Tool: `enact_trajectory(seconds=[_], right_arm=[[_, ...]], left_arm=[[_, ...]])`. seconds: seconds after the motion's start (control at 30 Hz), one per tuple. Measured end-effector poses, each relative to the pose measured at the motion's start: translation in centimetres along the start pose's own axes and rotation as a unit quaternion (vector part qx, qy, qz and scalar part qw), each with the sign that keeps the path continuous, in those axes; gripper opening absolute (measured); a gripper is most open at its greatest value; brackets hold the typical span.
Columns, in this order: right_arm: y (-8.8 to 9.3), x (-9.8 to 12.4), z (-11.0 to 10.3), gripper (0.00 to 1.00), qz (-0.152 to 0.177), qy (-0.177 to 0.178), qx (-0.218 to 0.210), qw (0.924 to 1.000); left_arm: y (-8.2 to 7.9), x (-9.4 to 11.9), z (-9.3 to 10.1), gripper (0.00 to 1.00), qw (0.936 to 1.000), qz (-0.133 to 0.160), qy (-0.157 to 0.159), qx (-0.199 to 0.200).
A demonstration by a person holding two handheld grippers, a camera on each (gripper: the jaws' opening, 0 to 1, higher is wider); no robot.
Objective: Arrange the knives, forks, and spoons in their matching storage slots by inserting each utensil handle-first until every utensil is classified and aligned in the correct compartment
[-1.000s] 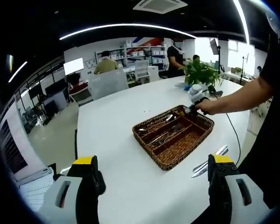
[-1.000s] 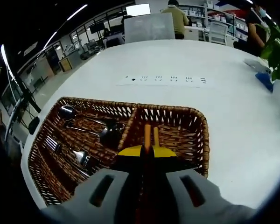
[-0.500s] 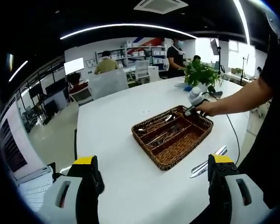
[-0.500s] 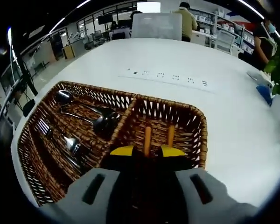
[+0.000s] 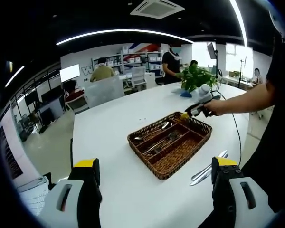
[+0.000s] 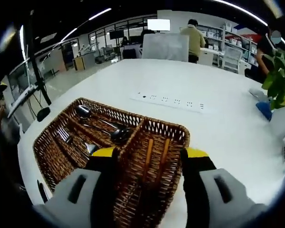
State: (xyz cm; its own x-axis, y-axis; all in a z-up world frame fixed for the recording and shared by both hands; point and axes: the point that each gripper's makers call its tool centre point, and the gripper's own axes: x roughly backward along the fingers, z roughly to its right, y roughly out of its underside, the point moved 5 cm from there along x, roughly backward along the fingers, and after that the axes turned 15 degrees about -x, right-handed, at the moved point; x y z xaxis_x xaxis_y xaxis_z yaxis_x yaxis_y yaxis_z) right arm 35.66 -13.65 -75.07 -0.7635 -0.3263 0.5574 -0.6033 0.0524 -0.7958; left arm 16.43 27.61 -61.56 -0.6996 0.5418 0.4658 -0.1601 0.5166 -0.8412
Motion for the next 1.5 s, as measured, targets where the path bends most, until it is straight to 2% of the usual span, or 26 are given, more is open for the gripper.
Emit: enact_trajectory(seconds=[0.07,0.2,0.27,0.4,0.53,0.67,0.8,0.97,1.07,1.17,1.3,1.37,1.5], right_arm=[[-0.6,1.1,0.1,0.75,0.009,-0.002,0.005,0.9999],[-2.0,3.7,-0.6,0.88,0.042,-0.032,0.027,0.9982],[-2.3,4.8,-0.8,1.0,0.052,-0.037,0.029,0.9975],[-2.7,7.7,-1.4,1.0,0.069,-0.047,0.047,0.9954],[-2.6,10.4,-1.6,1.0,0.079,-0.046,0.052,0.9944],[-2.3,12.7,-2.0,1.0,0.094,-0.048,0.043,0.9935],[-1.5,14.8,-2.9,1.0,0.095,-0.049,0.05,0.9931],[-0.8,16.8,-3.6,1.0,0.089,-0.061,0.06,0.9924],[0.1,17.8,-3.9,1.0,0.088,-0.081,0.068,0.9904],[0.9,18.6,-3.4,1.0,0.078,-0.073,0.059,0.9926],[1.4,19.8,-3.8,1.0,0.086,-0.075,0.058,0.9918],[2.3,20.1,-4.0,1.0,0.073,-0.072,0.084,0.9912],[3.1,20.3,-4.4,1.0,0.057,-0.081,0.088,0.9911]], left_arm=[[-0.2,-0.2,0.0,0.99,1.0,0.004,0.0,0.0],[-0.9,-0.6,0.4,0.99,0.9999,0.014,0.005,-0.009],[-1.2,-0.8,0.4,0.99,0.9998,0.02,0.005,-0.009],[-1.7,-1.3,0.5,0.99,0.9995,0.029,0.009,-0.012],[-2.9,-1.8,0.9,0.99,0.998,0.061,0.013,-0.01],[-3.1,-2.3,1.1,0.99,0.9976,0.065,0.018,-0.013],[-2.9,-2.7,1.1,0.99,0.9964,0.082,0.02,0.004],[-2.6,-3.1,1.6,0.99,0.9969,0.077,0.019,-0.006],[-2.3,-3.2,1.8,0.99,0.997,0.076,0.017,-0.006],[-2.2,-3.1,2.2,0.99,0.9968,0.077,0.02,-0.004],[-1.4,-3.1,2.7,0.99,0.9976,0.066,0.02,-0.003],[-1.1,-3.0,2.9,0.99,0.998,0.061,0.019,0.0],[-0.8,-2.8,3.0,0.99,0.9986,0.051,0.012,0.001]])
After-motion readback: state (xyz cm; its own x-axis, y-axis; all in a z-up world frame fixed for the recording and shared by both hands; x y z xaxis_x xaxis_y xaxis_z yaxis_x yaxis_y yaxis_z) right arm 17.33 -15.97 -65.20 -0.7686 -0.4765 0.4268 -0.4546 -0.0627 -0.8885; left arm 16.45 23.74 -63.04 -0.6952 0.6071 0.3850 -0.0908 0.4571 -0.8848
